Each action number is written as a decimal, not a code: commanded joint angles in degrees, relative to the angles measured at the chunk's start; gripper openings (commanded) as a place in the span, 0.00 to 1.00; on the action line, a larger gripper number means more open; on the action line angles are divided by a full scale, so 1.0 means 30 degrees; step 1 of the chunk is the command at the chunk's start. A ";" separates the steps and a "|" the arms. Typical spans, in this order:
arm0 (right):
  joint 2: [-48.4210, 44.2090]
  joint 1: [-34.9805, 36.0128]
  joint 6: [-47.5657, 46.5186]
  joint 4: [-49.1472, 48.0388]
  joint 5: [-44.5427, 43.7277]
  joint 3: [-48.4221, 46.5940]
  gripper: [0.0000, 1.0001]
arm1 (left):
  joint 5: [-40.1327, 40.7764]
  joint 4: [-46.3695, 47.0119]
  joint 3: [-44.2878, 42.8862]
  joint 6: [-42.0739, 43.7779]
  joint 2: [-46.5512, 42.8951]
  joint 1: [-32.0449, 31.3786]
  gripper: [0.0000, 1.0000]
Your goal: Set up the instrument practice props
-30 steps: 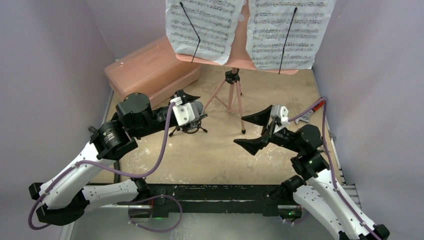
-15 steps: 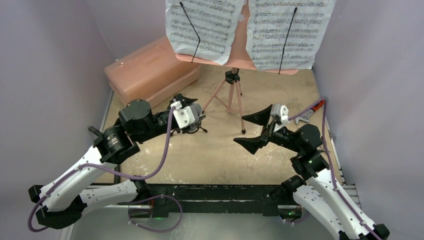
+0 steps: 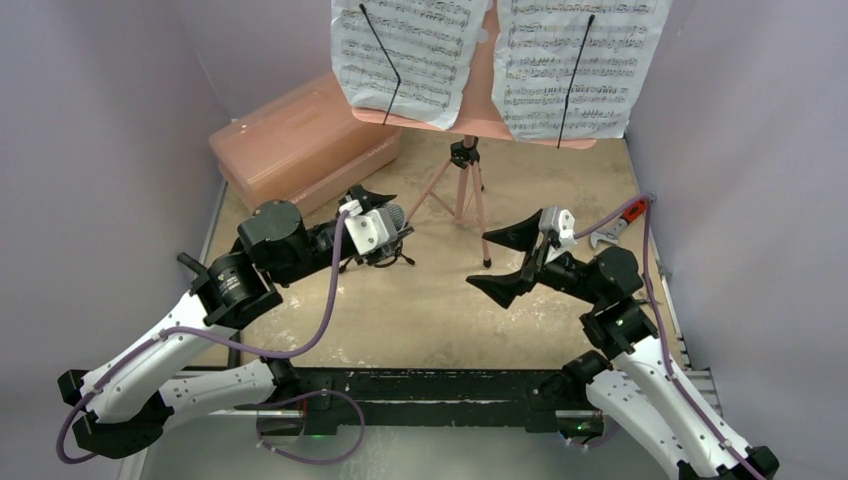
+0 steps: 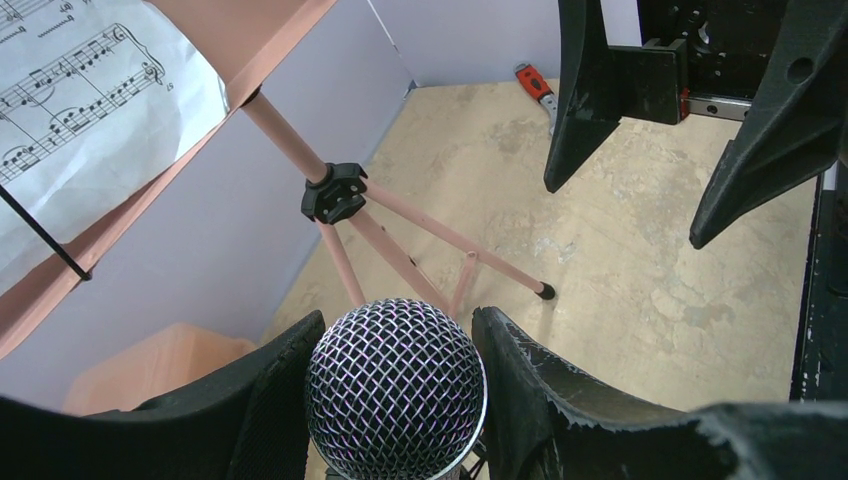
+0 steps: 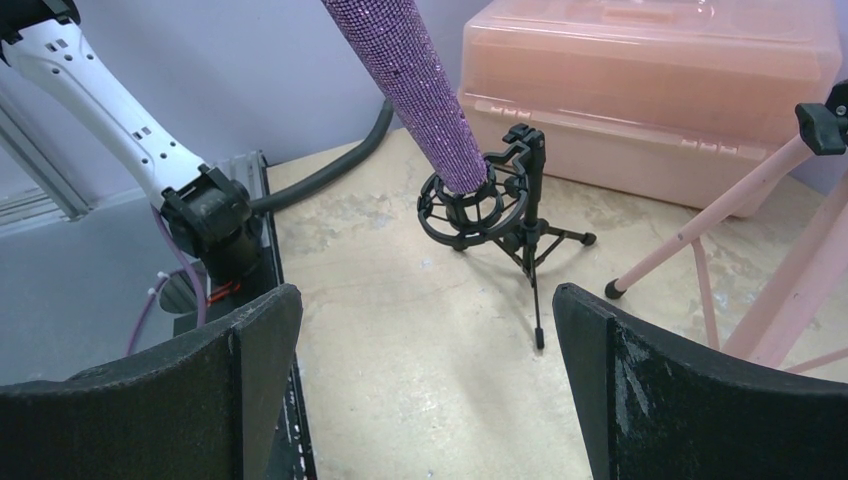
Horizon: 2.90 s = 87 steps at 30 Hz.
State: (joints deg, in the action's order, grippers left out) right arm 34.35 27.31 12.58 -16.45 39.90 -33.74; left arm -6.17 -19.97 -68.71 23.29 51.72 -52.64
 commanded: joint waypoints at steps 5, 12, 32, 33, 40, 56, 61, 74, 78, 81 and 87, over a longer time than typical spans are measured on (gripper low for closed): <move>0.0173 -0.0010 -0.0042 -0.0214 -0.0125 -0.0596 0.98 | 0.0309 0.1113 0.0031 -0.0309 -0.0710 -0.0061 0.00; 0.0430 -0.0020 -0.0081 -0.0260 -0.0057 -0.0671 0.98 | 0.0345 0.1000 0.0653 -0.0436 -0.1019 -0.0065 0.00; 0.0810 -0.0003 0.0050 -0.0349 -0.0200 -0.0941 0.98 | 0.0485 0.4234 0.2593 -0.0630 -0.1304 -0.0064 0.00; 0.0824 -0.0015 0.0040 -0.0348 -0.0211 -0.0916 0.98 | 0.0459 0.4185 0.2606 -0.0609 -0.1260 -0.0061 0.00; 0.0790 -0.0021 0.0107 -0.0311 -0.0321 -0.0971 0.98 | 0.0821 0.4044 0.2808 -0.0463 -0.1604 -0.0079 0.00; 0.1755 -0.0010 0.0063 -0.0816 -0.0010 -0.1235 0.98 | 0.0691 0.3983 0.3597 -0.0262 -0.2615 -0.0067 0.00; 0.1580 -0.0021 0.0141 -0.0729 -0.0112 -0.1173 0.98 | 0.0572 0.4259 0.3998 -0.0151 -0.2561 -0.0061 0.00; 0.1295 -0.0021 0.0107 -0.0479 -0.0239 -0.1147 0.98 | 0.0660 0.4921 0.4657 0.0196 -0.2343 -0.0075 0.00; 0.1241 -0.0021 0.0015 -0.0452 -0.0209 -0.1116 0.98 | 0.0395 0.4944 0.5228 0.0695 -0.2804 -0.0061 0.00; 0.1208 -0.0020 -0.0060 -0.0436 -0.0153 -0.1124 0.98 | 0.0114 0.5287 0.5860 0.1116 -0.3397 -0.0082 0.00; 0.1279 0.0001 -0.0168 -0.0407 0.0042 -0.1143 0.98 | 0.0272 0.5630 0.7059 0.1407 -0.4384 -0.0061 0.00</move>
State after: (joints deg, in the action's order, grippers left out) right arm 38.81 27.31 12.56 -16.56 39.77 -34.83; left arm -4.69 -7.75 -48.62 25.80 40.75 -52.64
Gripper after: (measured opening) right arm 0.977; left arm 0.521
